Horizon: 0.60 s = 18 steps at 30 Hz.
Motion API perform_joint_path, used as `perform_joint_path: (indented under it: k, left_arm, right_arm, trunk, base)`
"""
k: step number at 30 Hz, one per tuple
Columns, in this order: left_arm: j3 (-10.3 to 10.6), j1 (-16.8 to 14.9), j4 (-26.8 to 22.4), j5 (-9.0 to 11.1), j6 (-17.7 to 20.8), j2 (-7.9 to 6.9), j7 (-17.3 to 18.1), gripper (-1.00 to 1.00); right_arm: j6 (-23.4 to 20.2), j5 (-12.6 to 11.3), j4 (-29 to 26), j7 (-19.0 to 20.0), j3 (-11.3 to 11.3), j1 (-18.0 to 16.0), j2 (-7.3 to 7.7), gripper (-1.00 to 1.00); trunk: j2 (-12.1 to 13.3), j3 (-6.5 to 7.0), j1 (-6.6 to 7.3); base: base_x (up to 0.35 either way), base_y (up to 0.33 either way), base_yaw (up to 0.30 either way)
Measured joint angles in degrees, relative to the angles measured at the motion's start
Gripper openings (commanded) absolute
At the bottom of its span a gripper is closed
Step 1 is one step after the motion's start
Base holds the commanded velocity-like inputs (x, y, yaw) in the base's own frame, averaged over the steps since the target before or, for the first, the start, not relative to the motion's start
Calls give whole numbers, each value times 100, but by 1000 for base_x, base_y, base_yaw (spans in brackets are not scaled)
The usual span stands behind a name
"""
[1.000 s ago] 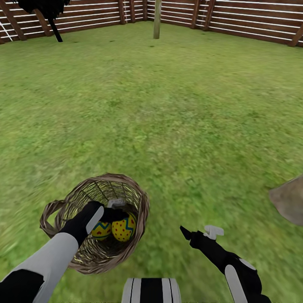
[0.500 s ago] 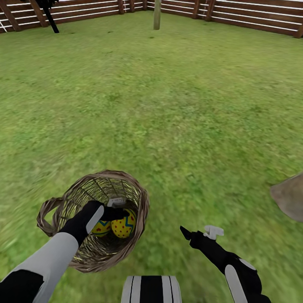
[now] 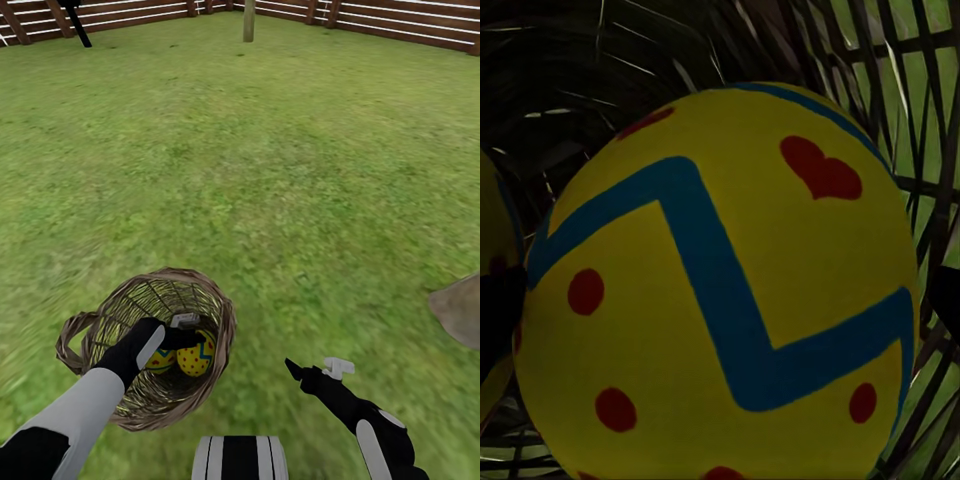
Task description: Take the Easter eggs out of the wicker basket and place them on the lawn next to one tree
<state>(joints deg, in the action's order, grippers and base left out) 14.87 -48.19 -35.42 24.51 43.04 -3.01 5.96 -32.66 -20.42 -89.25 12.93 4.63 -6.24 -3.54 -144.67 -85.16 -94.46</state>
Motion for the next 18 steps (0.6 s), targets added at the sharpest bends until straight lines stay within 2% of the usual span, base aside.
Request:
perform_joint_path:
  k: [18]
  left_arm:
    - [2,2,-7,27,4,1,-27,100]
  right_arm:
    - [0,0,0,0,2,-2,0,100]
  trunk:
    - [0,0,0]
  base:
    - [0,0,0]
